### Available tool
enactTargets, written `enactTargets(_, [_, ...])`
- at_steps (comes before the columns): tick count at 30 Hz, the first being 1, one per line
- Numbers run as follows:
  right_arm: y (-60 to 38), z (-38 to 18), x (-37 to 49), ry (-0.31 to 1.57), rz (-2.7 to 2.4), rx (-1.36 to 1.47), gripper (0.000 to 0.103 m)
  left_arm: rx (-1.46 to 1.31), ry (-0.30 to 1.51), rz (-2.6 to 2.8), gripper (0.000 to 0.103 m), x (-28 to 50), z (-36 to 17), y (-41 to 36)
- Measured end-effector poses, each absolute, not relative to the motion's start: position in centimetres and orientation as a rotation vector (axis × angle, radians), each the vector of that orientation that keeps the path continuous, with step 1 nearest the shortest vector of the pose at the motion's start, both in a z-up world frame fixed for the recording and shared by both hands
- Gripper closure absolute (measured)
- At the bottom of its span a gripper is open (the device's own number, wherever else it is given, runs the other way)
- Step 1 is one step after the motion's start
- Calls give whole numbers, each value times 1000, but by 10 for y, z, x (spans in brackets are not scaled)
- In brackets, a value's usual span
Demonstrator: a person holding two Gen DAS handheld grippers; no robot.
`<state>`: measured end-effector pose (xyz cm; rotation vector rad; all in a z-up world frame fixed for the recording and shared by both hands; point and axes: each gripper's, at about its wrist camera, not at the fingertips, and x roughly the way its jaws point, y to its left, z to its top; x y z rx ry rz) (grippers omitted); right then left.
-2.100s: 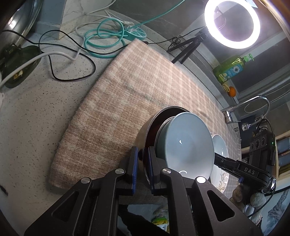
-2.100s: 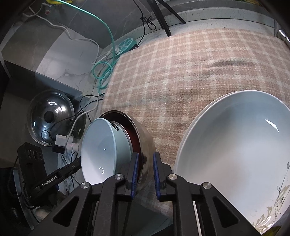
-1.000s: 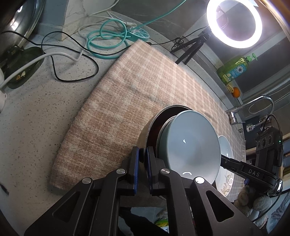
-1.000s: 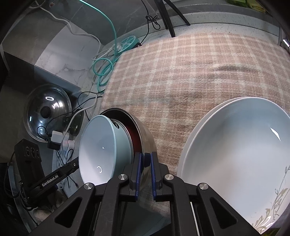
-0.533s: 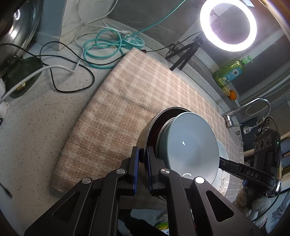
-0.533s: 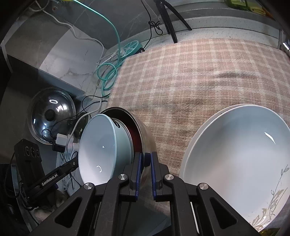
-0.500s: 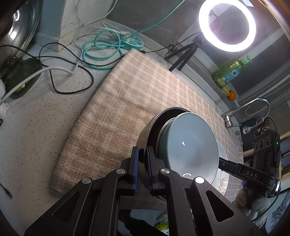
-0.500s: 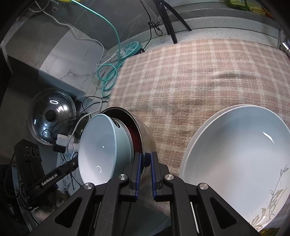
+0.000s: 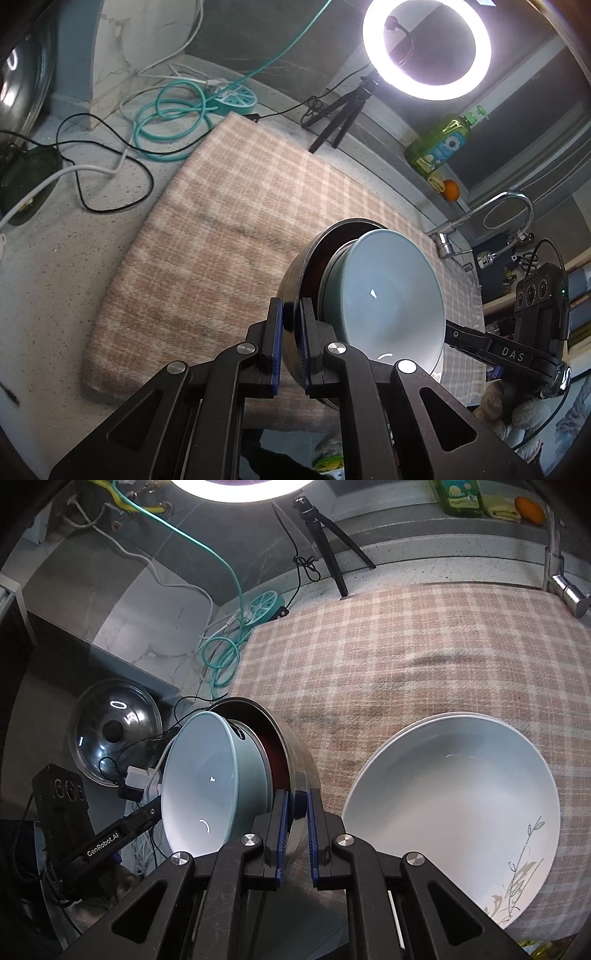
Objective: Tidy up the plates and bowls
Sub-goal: 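Carry the bowl stack with both grippers over the white plate stack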
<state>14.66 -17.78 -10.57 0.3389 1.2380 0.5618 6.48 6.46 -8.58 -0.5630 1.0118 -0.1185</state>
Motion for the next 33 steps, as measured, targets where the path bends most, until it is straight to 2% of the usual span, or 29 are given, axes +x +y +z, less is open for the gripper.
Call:
enactTargets(12, [-224, -93, 143, 1210, 523, 383, 94, -521, 1000, -175, 96, 77, -70, 24])
enactTargets(33, [-312, -98, 134, 1210, 439, 424, 94, -505, 1060, -251, 96, 85, -81, -51])
